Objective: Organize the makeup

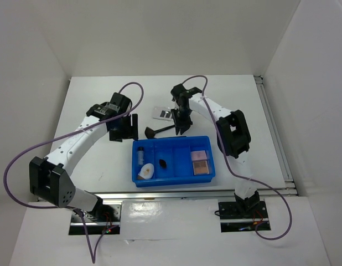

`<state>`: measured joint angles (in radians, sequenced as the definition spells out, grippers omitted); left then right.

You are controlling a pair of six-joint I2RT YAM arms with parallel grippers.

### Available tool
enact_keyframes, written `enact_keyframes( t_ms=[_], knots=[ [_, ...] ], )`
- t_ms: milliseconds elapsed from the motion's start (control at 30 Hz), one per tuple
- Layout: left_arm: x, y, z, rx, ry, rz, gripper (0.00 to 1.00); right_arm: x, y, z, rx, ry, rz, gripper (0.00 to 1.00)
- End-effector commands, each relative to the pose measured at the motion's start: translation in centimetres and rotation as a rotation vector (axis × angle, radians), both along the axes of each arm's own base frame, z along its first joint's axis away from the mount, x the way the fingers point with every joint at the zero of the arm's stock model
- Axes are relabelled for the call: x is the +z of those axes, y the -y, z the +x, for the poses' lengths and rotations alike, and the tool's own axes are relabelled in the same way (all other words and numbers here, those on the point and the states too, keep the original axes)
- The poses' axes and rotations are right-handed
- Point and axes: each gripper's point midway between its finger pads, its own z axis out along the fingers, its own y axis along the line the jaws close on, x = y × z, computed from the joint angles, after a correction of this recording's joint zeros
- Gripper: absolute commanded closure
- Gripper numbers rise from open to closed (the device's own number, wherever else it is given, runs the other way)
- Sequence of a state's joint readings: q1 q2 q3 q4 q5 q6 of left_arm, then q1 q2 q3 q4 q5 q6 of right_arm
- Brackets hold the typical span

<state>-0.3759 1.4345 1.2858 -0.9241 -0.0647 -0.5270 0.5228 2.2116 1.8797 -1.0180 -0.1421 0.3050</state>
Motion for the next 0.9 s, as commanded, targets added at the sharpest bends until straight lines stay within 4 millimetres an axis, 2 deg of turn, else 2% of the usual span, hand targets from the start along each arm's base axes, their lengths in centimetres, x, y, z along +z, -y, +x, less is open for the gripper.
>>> enact_keyframes(
  t_ms=[0, 200, 300, 333, 467, 567, 667, 767, 867],
  knots=[
    [0.8, 0.3, 0.0, -0.001, 0.019, -0.037, 0.21, -0.9, -0.3, -1.1, 0.081, -0.070, 0.029, 0.68],
    [0.5, -0.4, 0.4, 0.023, 0.014, -0.026, 0.21, -4.0, -0.2, -0.8, 0.098, -0.111, -0.007, 0.69],
    [0.2, -0.7, 0.5, 0.033, 0.006, -0.023, 0.21, -4.8, 0.1, 1.3, 0.066, -0.086, -0.019, 0.69],
    [0.2, -0.7, 0.5, 0.033, 0.005, -0.023, 0.21, -4.7, 1.0, 2.6, 0.039, -0.070, -0.020, 0.69],
    [0.3, -1.0, 0.9, 0.036, 0.007, -0.019, 0.21, -2.5, 1.2, 7.9, -0.044, 0.054, 0.046, 0.69],
    [-0.1, -1.0, 0.9, 0.036, -0.005, -0.015, 0.21, -1.9, 1.9, 10.1, -0.097, 0.081, 0.110, 0.69],
    [-0.1, -1.2, 1.3, 0.037, -0.004, -0.011, 0.21, -1.2, 2.1, 11.7, -0.120, 0.109, 0.167, 0.69],
    [-0.1, -1.1, 1.5, 0.037, -0.004, -0.011, 0.22, -0.9, 2.1, 12.2, -0.122, 0.129, 0.167, 0.69],
    [-0.3, -1.1, 1.5, 0.037, -0.012, -0.008, 0.22, 0.8, 2.0, 12.4, -0.129, 0.156, 0.181, 0.69]
  ],
)
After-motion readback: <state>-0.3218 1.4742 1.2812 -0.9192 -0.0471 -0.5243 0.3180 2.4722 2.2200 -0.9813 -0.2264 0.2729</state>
